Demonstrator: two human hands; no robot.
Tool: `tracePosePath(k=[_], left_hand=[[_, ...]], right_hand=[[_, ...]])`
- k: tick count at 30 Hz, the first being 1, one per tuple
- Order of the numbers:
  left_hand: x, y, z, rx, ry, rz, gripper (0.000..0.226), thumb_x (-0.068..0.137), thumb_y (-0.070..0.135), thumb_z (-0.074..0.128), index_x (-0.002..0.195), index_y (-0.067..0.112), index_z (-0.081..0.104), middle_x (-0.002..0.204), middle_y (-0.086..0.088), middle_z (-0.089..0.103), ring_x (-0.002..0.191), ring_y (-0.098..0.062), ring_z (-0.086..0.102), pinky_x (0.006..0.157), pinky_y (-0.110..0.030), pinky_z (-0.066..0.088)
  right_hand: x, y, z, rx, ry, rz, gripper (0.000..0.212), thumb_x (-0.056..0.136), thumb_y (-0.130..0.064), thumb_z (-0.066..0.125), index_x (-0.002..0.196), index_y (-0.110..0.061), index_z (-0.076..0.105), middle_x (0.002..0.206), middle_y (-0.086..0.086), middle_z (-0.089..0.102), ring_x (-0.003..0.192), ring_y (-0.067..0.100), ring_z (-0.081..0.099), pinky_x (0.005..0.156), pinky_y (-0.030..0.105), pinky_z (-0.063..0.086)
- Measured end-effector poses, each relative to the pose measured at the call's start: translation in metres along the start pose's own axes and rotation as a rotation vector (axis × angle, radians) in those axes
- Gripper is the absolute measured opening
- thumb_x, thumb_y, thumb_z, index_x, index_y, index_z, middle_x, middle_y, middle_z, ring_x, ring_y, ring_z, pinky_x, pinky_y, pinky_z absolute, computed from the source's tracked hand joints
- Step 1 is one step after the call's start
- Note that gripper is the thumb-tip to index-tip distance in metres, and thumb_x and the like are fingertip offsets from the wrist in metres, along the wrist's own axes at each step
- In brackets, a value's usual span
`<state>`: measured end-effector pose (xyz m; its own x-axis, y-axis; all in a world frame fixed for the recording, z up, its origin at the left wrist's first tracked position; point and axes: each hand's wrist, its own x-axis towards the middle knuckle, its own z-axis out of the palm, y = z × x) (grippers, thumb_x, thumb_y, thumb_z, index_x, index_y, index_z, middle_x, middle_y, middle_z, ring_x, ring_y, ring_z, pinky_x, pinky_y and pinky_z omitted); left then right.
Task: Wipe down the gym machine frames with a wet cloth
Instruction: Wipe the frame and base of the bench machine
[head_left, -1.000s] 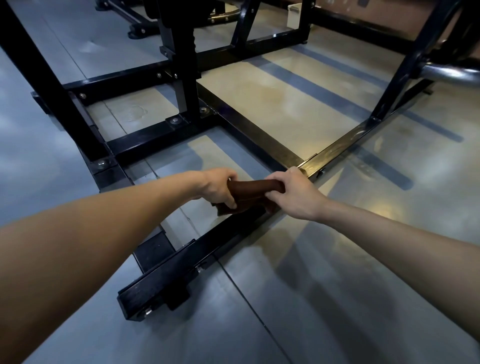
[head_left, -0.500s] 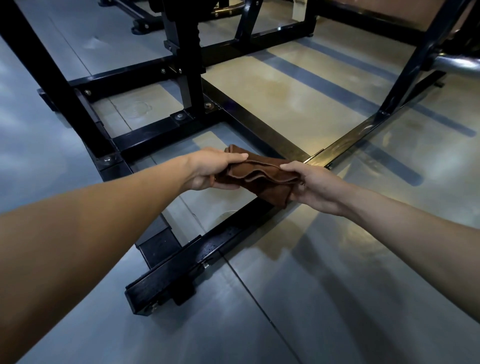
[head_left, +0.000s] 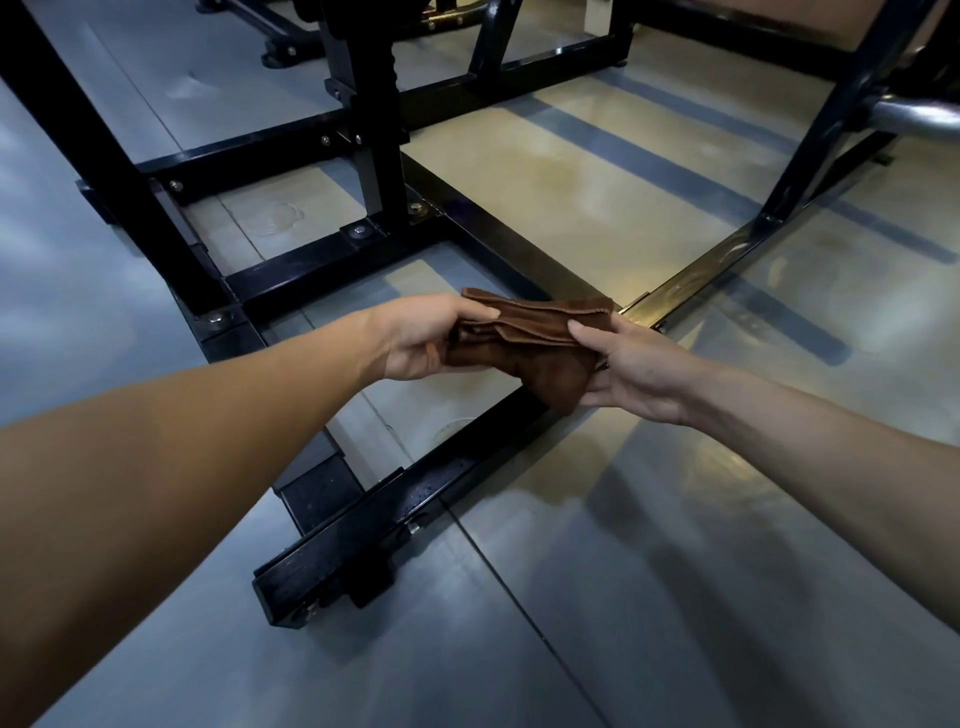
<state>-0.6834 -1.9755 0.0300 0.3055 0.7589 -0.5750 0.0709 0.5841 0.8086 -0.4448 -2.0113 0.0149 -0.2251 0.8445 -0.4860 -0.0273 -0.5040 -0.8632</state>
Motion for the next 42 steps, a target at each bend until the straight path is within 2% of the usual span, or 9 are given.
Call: tracePosePath(k=[3,5,10,16,21,27,32,36,42], left_hand=[[-0.003,0.003,-0.002,-0.107,-0.031,0.004,0.017,0.104,0.008,0.053,0.118,0.008,0.063,0.092,-0.015,0.077,0.077,-0.022,0.077,0.061,-0.025,0.062],[-0.006,0.003,-0.005,-0.147,-0.049,0.014,0.017,0.104,0.003,0.051,0.116,0.01,0.061,0.092,-0.018,0.076,0.078,-0.027,0.077,0.059,-0.025,0.062],[-0.012,0.007,-0.01,-0.299,-0.108,0.101,0.039,0.099,-0.009,0.041,0.122,0.018,0.058,0.115,-0.019,0.07,0.096,-0.037,0.074,0.076,-0.043,0.065],[-0.009,0.007,-0.016,-0.215,-0.156,-0.027,0.024,0.102,0.037,0.041,0.095,0.02,0.057,0.097,-0.011,0.065,0.101,-0.031,0.066,0.098,-0.053,0.052],[-0.013,0.0,-0.009,0.057,-0.169,-0.104,0.035,0.097,0.025,0.059,0.121,0.002,0.067,0.108,-0.015,0.073,0.093,-0.023,0.072,0.078,-0.033,0.062],[-0.025,0.001,0.007,0.231,-0.405,-0.152,0.042,0.094,0.026,0.057,0.128,0.002,0.059,0.123,-0.017,0.07,0.112,-0.026,0.065,0.105,-0.041,0.047],[-0.01,-0.005,0.026,0.226,-0.23,-0.102,0.043,0.092,0.021,0.068,0.129,0.001,0.059,0.096,-0.009,0.07,0.082,-0.021,0.068,0.081,-0.033,0.055],[0.004,-0.016,0.034,0.304,-0.036,-0.008,0.036,0.092,0.018,0.071,0.123,0.001,0.064,0.094,-0.009,0.073,0.083,-0.021,0.071,0.075,-0.032,0.056],[0.008,-0.03,0.044,0.368,0.049,0.089,0.052,0.088,0.01,0.079,0.132,0.007,0.052,0.112,-0.01,0.072,0.102,-0.024,0.073,0.093,-0.043,0.06]], right_hand=[[-0.001,-0.001,0.0,0.036,0.037,-0.036,0.026,0.105,-0.019,0.061,0.128,-0.028,0.056,0.097,0.005,0.072,0.057,0.012,0.065,0.045,0.018,0.049],[-0.001,-0.002,-0.001,0.104,0.026,-0.037,0.031,0.104,-0.009,0.059,0.129,-0.026,0.058,0.094,0.009,0.065,0.05,0.009,0.052,0.038,0.013,0.039],[-0.007,-0.009,0.001,0.3,-0.044,0.006,0.027,0.097,0.0,0.048,0.105,-0.018,0.066,0.074,0.006,0.06,0.058,0.012,0.052,0.057,0.016,0.042],[-0.005,-0.014,-0.001,0.227,0.042,0.072,0.028,0.092,-0.05,0.067,0.088,-0.023,0.064,0.083,0.003,0.061,0.075,0.018,0.056,0.063,0.024,0.043],[-0.005,-0.01,0.005,0.098,0.083,-0.031,0.005,0.099,-0.023,0.067,0.097,-0.022,0.07,0.088,0.0,0.068,0.087,0.015,0.059,0.071,0.023,0.044],[-0.003,-0.014,0.008,0.093,0.132,-0.21,0.027,0.099,-0.005,0.064,0.123,-0.016,0.065,0.115,0.01,0.063,0.102,0.022,0.061,0.082,0.026,0.05],[0.005,-0.013,0.016,0.124,0.356,-0.275,0.039,0.094,-0.026,0.077,0.126,-0.018,0.057,0.116,0.011,0.066,0.1,0.022,0.066,0.074,0.026,0.054],[0.006,-0.002,0.029,0.152,0.325,-0.074,0.037,0.096,-0.046,0.071,0.114,-0.015,0.063,0.113,0.003,0.065,0.096,0.017,0.064,0.084,0.026,0.058],[0.007,0.007,0.042,0.138,0.294,-0.013,0.047,0.098,-0.035,0.071,0.133,-0.006,0.062,0.115,0.004,0.069,0.101,0.015,0.068,0.079,0.023,0.057]])
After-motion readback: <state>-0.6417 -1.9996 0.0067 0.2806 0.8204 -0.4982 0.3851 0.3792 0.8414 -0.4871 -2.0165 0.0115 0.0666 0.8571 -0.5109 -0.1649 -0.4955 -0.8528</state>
